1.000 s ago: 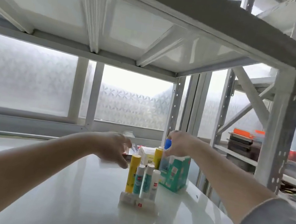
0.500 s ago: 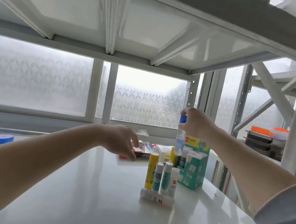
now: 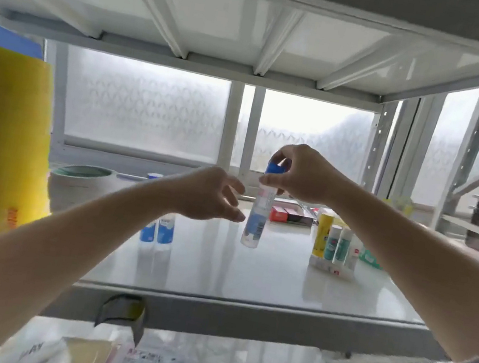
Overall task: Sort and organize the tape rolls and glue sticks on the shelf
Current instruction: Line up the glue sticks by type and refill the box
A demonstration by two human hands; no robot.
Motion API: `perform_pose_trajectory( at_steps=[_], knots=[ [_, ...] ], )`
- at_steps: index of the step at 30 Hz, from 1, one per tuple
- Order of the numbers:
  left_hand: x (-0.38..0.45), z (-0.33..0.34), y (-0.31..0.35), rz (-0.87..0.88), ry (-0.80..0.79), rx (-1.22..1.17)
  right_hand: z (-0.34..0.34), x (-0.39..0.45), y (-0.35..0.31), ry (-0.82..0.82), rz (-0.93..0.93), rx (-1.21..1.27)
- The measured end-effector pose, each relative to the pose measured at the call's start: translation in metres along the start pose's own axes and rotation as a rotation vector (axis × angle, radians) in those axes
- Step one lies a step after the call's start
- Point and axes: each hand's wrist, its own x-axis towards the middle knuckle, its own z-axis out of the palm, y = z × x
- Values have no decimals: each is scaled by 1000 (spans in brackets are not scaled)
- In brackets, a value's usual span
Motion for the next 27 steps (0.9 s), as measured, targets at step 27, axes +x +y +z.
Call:
perform_pose_trajectory(
  at_steps=[27],
  knots=[
    [-41, 52, -79, -188, 397, -387, 92, -4, -47, -220, 155, 460]
  ],
)
